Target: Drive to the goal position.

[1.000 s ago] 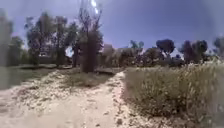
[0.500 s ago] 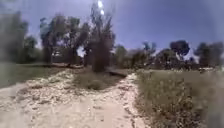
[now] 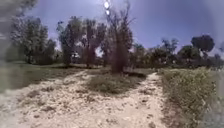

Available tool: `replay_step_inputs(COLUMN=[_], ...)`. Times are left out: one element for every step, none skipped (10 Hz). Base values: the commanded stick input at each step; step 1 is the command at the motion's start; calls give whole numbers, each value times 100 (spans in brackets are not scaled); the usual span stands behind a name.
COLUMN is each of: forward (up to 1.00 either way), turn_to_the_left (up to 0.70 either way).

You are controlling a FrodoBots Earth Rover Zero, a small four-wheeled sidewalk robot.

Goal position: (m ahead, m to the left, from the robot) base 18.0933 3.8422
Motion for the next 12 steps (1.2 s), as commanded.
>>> replay_step_inputs(forward=[85, 85, 85, 85, 53, 0, 0, 0, 0, 0, 0, 0], turn_to_the_left=[0, 0, 0, 0, 0, 0, 0, 0, 0, 0, 0, 0])
